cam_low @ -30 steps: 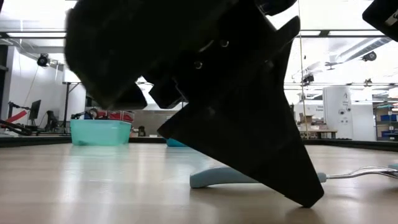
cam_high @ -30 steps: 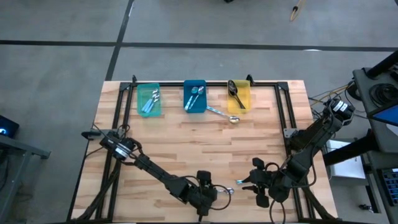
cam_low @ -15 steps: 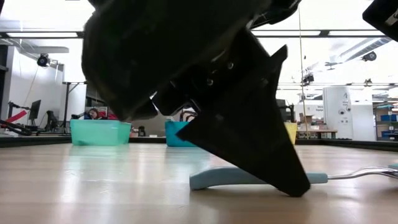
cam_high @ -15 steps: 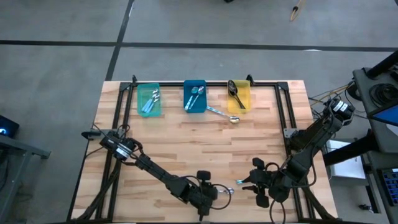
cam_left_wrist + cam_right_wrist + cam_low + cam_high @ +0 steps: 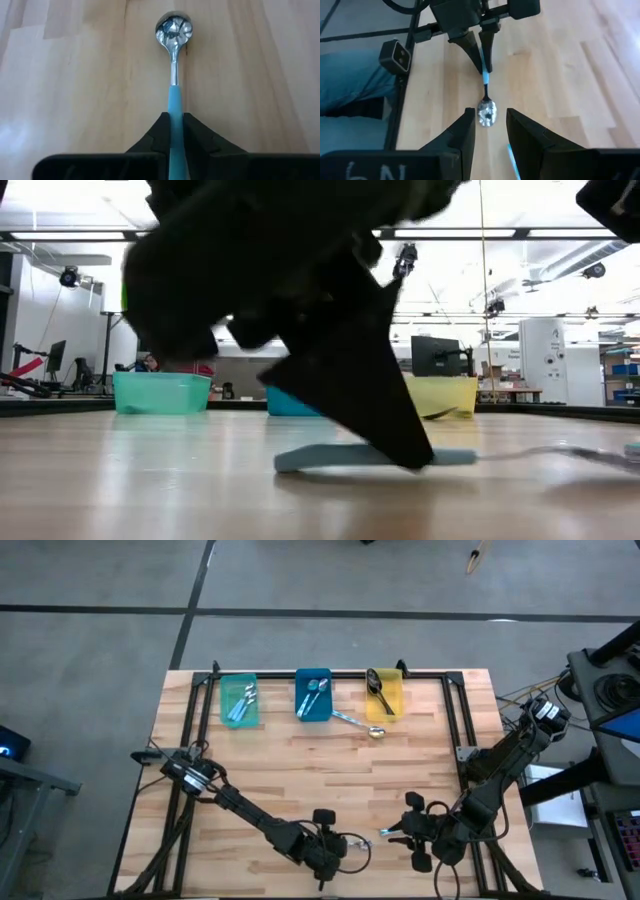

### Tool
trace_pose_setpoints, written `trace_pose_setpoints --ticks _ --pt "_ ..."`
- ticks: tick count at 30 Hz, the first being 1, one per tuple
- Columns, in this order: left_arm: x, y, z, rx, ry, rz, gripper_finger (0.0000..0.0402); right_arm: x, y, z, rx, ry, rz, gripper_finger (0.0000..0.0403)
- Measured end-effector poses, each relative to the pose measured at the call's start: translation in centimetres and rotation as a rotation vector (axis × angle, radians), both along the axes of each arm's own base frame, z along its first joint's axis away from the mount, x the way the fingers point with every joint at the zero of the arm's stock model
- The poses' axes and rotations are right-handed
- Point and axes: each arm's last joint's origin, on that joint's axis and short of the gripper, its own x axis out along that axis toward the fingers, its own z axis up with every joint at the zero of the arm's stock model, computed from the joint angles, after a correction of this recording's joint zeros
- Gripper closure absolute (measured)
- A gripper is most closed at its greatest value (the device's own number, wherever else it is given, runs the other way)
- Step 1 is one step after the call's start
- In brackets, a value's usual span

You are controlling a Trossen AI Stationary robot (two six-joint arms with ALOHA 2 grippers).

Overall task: Sort silverware by color (type)
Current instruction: Put the blue spoon into the green bin

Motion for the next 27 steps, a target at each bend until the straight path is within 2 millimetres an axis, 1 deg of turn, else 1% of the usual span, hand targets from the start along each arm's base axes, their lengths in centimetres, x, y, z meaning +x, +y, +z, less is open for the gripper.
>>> trace_pose_setpoints --ticks 2,6,13,17,21,25,27 --pt "-0.2 0.1 1.1 0.016 -0.004 -0.018 0.0400 0.0 0.0 0.0 -0.025 -0.013 0.001 0.0303" --pt "-0.5 0.5 3.9 0.034 -0.039 -0.059 0.0396 0.1 -0.1 0.1 -0.082 -0.042 0.003 0.0303" --pt "-1.2 1.5 7.4 0.053 -0.078 -0.095 0.0398 0.2 -0.3 0.2 -0.160 -0.082 -0.006 0.0303" --pt "-1.9 2.1 8.2 0.083 -0.032 -0.101 0.0400 0.2 -0.3 0.2 -0.187 -0.095 -0.008 0.0303" --pt "-2.6 2.5 9.3 0.101 -0.009 -0.128 0.0400 0.2 -0.4 0.2 -0.207 -0.105 -0.013 0.0303" --pt "-2.7 2.4 9.4 0.101 -0.002 -0.197 0.0401 0.2 -0.5 0.3 -0.237 -0.126 -0.033 0.0303" --pt "-2.5 2.3 9.3 0.093 -0.029 -0.211 0.0401 0.3 -0.5 0.3 -0.251 -0.137 -0.045 0.0303"
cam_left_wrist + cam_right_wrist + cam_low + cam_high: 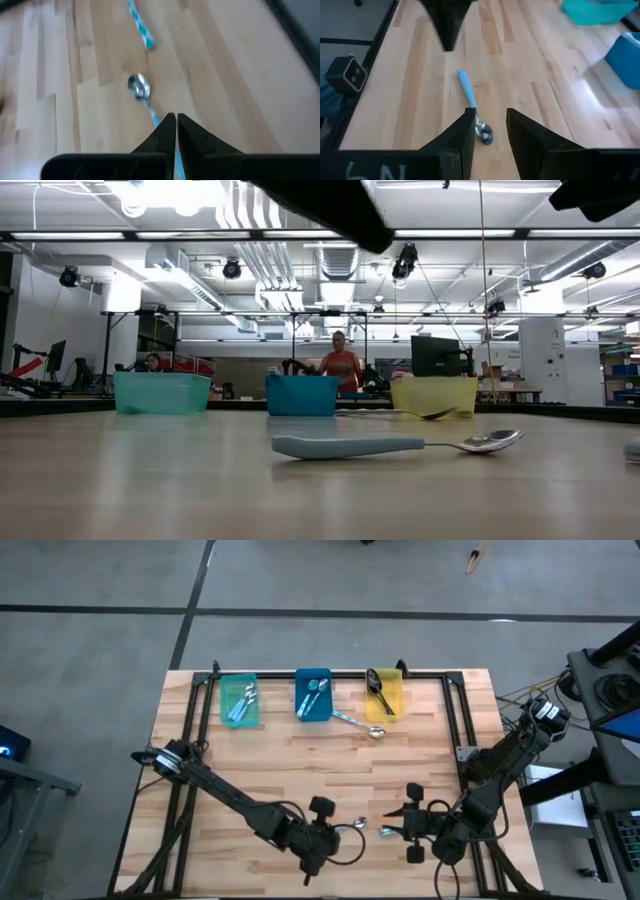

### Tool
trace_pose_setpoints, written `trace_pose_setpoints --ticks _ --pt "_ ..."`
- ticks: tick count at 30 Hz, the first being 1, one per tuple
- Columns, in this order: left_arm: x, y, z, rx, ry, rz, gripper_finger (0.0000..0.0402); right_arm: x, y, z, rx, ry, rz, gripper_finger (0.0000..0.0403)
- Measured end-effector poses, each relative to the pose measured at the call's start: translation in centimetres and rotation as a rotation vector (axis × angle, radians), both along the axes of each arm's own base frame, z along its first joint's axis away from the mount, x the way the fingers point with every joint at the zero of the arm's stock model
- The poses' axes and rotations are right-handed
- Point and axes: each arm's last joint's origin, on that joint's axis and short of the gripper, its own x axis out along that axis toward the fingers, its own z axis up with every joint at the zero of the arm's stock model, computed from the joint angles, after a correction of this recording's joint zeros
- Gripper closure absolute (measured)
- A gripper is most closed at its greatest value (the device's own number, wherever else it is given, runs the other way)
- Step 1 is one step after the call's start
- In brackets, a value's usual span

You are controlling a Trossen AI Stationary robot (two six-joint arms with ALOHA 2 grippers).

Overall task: Sort silverware by color (type)
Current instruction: Put the blue spoon into the green bin

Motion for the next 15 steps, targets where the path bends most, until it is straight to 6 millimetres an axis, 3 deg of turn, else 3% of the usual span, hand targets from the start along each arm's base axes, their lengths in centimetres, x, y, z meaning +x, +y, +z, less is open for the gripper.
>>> trace_pose_setpoints --ticks 4,10,15 --pt "0.1 0.0 -0.9 -0.030 -0.047 0.003 0.0401 0.1 0.0 0.1 -0.008 -0.020 -0.013 0.0303" --pt "-0.3 0.7 -3.8 -0.089 -0.119 0.147 0.0400 0.0 -0.1 -0.3 -0.009 -0.021 -0.012 0.0303" --pt "-0.5 1.7 -5.7 -0.172 -0.177 0.212 0.0370 -0.1 -0.2 -0.8 -0.012 -0.018 -0.012 0.0303"
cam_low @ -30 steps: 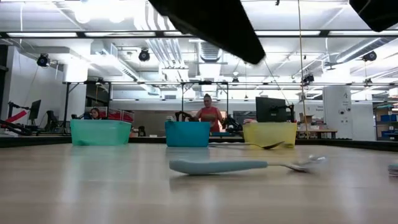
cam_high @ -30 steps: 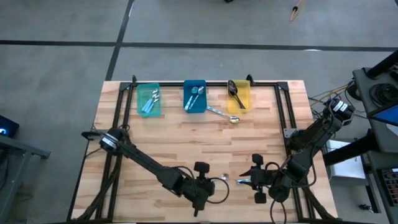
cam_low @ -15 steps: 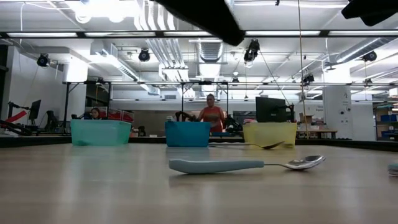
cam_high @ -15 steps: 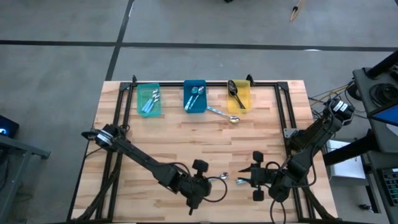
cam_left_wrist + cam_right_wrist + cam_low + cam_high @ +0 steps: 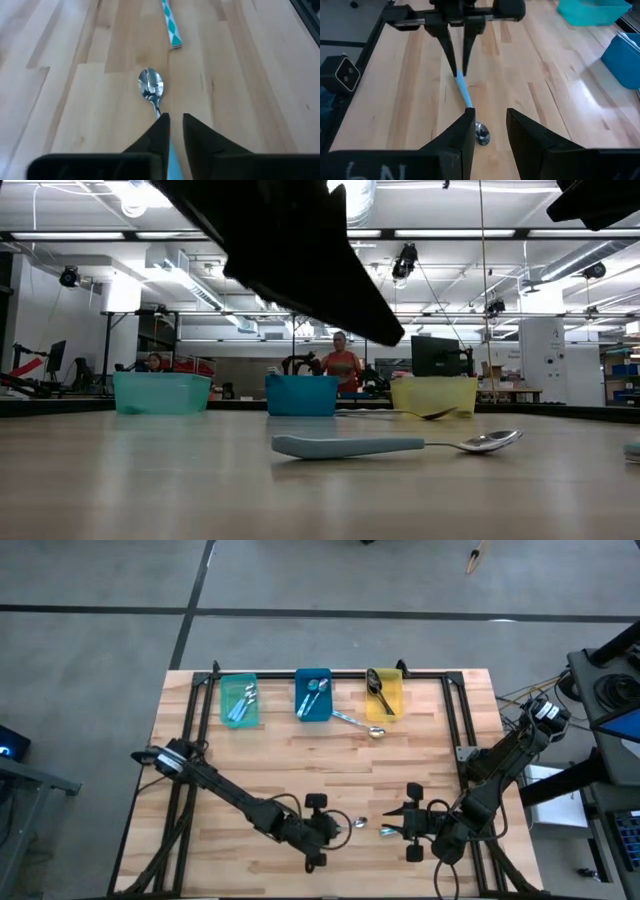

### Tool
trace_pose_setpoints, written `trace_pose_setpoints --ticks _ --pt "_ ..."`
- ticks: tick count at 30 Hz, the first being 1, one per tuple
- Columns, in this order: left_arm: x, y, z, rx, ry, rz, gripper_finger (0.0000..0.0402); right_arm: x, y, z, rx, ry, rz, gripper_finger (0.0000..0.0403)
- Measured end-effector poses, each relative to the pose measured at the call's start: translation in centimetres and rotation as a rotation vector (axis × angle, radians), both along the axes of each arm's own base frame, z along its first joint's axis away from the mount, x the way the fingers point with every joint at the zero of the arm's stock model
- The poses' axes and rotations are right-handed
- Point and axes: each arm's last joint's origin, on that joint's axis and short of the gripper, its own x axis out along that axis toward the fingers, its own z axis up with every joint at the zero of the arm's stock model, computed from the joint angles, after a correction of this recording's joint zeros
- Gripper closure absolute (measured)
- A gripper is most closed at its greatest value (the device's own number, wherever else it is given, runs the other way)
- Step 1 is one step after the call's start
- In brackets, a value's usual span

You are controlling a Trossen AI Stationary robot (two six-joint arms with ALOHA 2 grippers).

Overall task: Sort silverware by color (type)
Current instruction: Put the blue spoon into the green bin

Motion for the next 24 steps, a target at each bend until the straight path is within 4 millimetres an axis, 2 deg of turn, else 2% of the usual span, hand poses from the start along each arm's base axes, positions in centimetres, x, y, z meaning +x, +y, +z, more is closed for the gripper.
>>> trace_pose_setpoints --ticks 7,11,16,20,24 --pt "-0.3 1.6 -2.1 -0.070 -0.104 0.042 0.0280 0.0 0.0 0.0 -0.011 -0.014 -0.014 0.0303" --pt "-0.8 2.0 -2.9 -0.086 -0.132 0.046 0.0248 0.0 -0.1 0.0 -0.015 -0.013 -0.014 0.0303" --pt "-0.8 2.0 -4.0 -0.127 -0.173 0.058 0.0244 0.0 -0.2 -0.1 -0.033 -0.022 -0.028 0.0303" --pt "-0.2 1.7 -5.7 -0.122 -0.157 0.058 0.0248 -0.1 -0.3 -0.2 -0.046 -0.026 -0.035 0.0303" --pt "0.7 1.4 -6.3 -0.119 -0.158 0.063 0.0249 -0.1 -0.3 -0.3 -0.049 -0.031 -0.041 0.0303"
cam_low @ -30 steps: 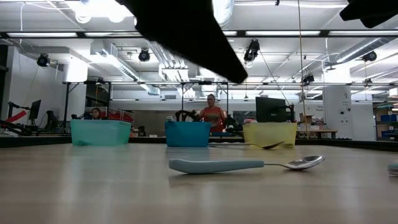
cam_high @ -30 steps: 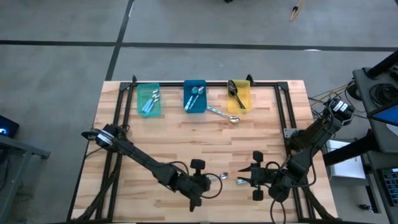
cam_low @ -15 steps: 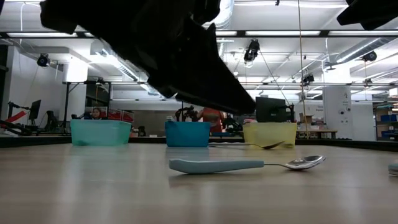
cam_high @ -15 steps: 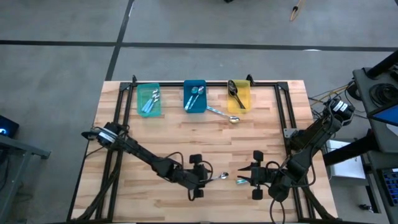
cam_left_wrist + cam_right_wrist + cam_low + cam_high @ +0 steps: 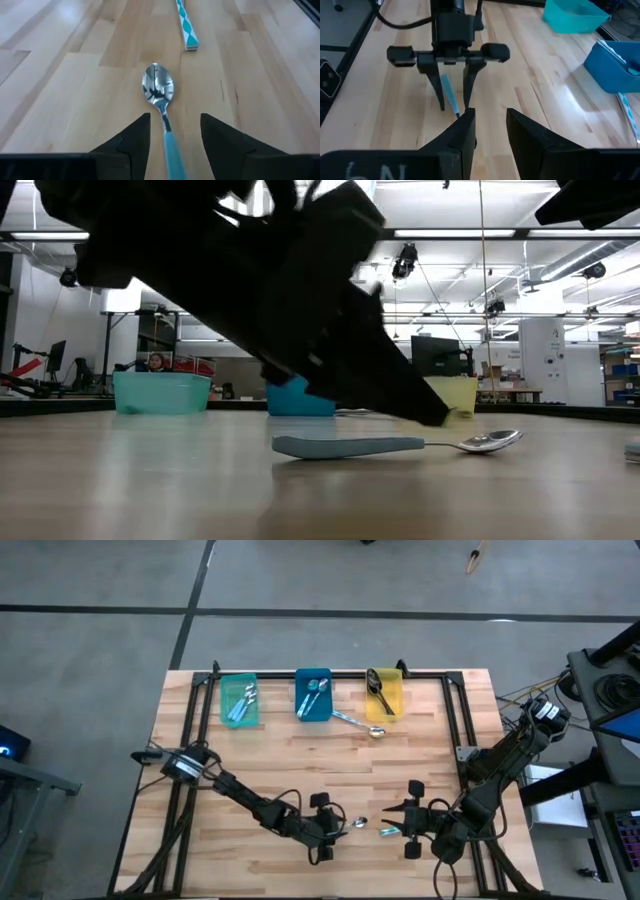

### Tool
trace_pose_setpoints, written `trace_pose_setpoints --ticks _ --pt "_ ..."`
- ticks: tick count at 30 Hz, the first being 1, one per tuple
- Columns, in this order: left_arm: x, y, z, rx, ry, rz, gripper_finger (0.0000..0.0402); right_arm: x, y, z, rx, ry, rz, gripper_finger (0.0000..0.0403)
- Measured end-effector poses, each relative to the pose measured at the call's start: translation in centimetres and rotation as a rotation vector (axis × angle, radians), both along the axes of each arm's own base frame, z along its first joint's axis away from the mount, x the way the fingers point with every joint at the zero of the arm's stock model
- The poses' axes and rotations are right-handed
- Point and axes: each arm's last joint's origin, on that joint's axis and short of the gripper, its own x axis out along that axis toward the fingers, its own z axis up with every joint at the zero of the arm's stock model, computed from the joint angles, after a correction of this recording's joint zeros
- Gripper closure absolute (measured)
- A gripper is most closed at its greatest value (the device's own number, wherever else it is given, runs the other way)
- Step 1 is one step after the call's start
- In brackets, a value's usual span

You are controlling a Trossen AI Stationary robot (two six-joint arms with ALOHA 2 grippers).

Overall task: Sort silverware by color (type)
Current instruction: Put the blue spoon into the green bin

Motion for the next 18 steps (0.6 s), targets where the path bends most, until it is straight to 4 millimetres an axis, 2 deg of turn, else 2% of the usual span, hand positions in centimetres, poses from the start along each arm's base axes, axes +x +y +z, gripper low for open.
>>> trace_pose_setpoints --ticks 4,12,15,18 --pt "0.4 0.1 -1.1 0.017 0.034 0.007 0.0249 0.0 0.0 0.0 0.002 -0.002 -0.001 0.0303" --pt "0.2 0.5 -2.0 -0.009 0.083 0.050 0.0255 0.0 0.0 0.0 0.001 -0.006 -0.006 0.0303" --pt "-0.1 0.7 -2.2 -0.012 0.107 0.069 0.0287 0.0 0.0 0.0 0.000 -0.006 -0.006 0.0303" --pt "-0.2 0.8 -2.4 -0.009 0.119 0.087 0.0348 0.0 0.0 0.0 0.000 -0.006 -0.007 0.0303"
